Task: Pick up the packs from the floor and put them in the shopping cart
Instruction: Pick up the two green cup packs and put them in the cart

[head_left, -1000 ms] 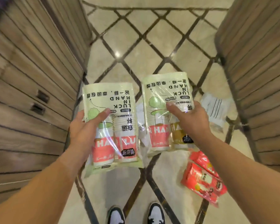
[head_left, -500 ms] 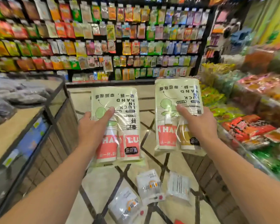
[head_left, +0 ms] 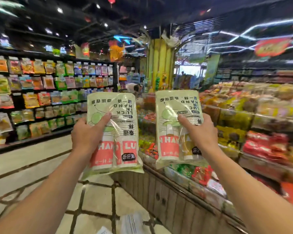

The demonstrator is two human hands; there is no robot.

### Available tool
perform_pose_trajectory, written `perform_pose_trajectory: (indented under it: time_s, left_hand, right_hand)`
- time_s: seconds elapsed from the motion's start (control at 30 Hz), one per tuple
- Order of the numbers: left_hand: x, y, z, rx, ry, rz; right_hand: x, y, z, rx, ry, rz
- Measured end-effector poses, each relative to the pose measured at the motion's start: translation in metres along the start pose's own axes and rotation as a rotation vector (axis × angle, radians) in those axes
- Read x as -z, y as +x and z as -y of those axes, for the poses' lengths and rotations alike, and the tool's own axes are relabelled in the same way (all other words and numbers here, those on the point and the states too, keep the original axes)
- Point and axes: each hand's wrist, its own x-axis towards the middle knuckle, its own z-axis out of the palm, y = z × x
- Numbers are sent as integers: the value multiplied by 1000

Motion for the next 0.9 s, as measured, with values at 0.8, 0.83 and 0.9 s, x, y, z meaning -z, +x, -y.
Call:
perform_pose_trajectory:
  time_s: [0.8, 0.83, 0.9]
  left_hand:
    - [-334, -503, -161, -97, -205, 954]
    - [-345, -530, -168, -99, -213, 976]
    - [-363, -582, -183, -96, -254, 1026]
  right_hand:
    - [617, -237, -93, -355, -338, -898]
    - [642, -248, -95, -364, -347, -917]
    - [688, -271, -96, -381, -376, -956]
